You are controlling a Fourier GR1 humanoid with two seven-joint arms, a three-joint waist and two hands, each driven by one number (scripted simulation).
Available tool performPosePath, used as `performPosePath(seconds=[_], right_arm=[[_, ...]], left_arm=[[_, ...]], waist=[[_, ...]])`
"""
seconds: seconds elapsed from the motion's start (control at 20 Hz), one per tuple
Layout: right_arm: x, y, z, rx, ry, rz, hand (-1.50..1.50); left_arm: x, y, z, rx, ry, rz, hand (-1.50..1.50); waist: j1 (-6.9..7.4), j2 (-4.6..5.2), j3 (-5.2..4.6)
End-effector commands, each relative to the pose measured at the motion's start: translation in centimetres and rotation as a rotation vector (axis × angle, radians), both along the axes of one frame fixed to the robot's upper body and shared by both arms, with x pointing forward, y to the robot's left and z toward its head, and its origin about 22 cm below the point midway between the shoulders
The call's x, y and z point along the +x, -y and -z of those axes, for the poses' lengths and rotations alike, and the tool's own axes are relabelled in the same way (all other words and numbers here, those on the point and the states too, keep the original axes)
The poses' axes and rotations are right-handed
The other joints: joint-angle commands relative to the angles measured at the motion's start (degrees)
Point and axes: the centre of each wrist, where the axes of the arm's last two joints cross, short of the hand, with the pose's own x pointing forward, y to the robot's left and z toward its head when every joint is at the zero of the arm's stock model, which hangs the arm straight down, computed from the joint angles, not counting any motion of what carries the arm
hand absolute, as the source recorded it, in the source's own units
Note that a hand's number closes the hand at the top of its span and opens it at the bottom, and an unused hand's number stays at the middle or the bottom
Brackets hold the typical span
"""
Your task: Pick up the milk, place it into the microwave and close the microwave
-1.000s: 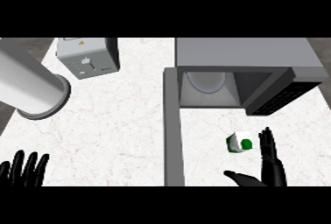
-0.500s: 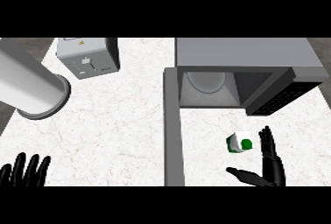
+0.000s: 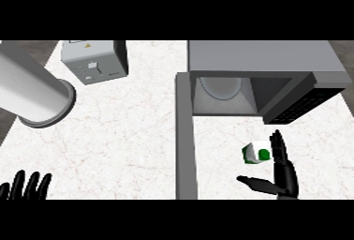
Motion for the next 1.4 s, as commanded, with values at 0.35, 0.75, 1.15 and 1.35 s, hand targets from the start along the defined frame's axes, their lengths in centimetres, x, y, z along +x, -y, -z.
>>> performPosePath(seconds=[0.35,0.75,1.15,1.35], right_arm=[[1.1,-1.6,1.3,0.015,0.007,0.037,-1.5],[3.6,-1.3,-0.2,-0.143,0.065,0.091,1.5],[6.6,-2.1,-1.4,-0.119,0.094,0.168,1.5],[9.6,-1.5,-3.6,-0.095,0.116,0.125,1.5]], left_arm=[[0.0,0.7,-0.4,0.002,0.003,0.013,-1.5],[0.0,-1.5,1.4,-0.002,0.006,0.02,-1.5],[-0.6,-0.6,0.6,-0.007,0.003,0.028,-1.5],[0.3,-1.1,0.7,-0.007,-0.005,0.037,-1.5]], waist=[[0.27,0.18,0.09],[0.26,0.18,0.07],[1.07,0.44,0.15],[1.25,0.64,0.17]])
